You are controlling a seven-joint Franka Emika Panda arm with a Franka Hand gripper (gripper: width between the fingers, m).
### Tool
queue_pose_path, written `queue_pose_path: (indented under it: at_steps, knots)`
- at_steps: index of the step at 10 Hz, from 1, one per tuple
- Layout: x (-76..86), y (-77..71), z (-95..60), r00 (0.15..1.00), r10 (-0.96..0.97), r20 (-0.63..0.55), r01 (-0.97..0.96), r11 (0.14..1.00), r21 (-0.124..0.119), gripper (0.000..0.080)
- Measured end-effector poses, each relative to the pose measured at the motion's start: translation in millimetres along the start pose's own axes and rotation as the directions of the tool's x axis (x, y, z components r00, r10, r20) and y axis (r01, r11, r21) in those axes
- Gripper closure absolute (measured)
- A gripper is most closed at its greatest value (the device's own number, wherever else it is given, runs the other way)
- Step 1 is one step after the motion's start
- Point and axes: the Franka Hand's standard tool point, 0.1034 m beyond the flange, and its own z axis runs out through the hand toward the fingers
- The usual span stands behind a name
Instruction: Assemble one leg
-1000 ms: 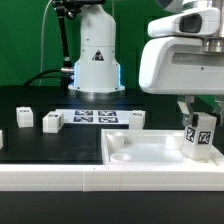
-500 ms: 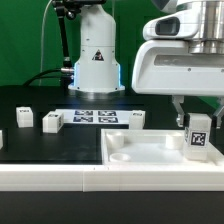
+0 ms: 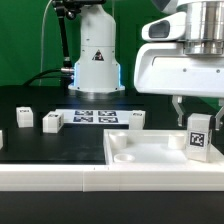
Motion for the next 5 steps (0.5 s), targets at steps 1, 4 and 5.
queue_pose_path:
  at_steps: [1,4,5]
  knots:
    - [-1.0,0.3,0.1,0.996,0.088,0.001,-0.088,0.996,-0.005,0.0506]
    - [-2.9,1.4,0.6,0.928,0.372,-0.005,-0.372,0.928,-0.018,0.0506]
    - [-2.9,2.0,0.6,0.902,0.431,-0.003,-0.431,0.902,-0.018,0.0506]
